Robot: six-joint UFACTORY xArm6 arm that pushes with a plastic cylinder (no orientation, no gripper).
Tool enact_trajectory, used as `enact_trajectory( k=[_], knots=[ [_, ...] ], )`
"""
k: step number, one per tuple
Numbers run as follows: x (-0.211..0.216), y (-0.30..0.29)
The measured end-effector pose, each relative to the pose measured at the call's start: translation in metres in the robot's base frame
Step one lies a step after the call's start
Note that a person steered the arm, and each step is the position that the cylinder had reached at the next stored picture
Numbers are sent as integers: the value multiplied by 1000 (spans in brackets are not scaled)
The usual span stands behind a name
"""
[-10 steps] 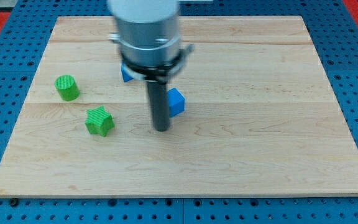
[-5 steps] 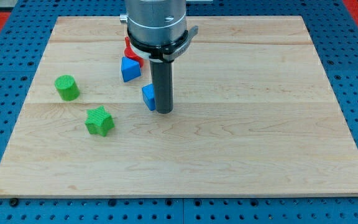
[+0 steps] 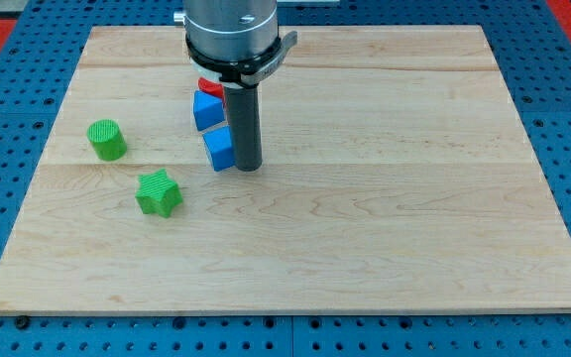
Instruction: Move the blue cube closer to the blue triangle
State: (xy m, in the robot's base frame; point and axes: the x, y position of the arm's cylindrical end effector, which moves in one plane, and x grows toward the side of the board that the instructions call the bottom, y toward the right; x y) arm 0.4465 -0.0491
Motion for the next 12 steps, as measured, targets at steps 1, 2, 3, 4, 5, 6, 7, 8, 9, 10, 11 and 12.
enact_trajectory(
  k=[1, 2, 3, 4, 5, 6, 7, 8, 9, 10, 11, 12],
  knots=[
    [-1, -13],
    [-2, -24],
    [-4, -31],
    [-7, -32],
    [-7, -32],
    [-6, -34],
    [-6, -40],
    [-6, -44],
    [-6, -44],
    [-6, -44],
    [-9, -44],
    [-10, -43]
  ],
)
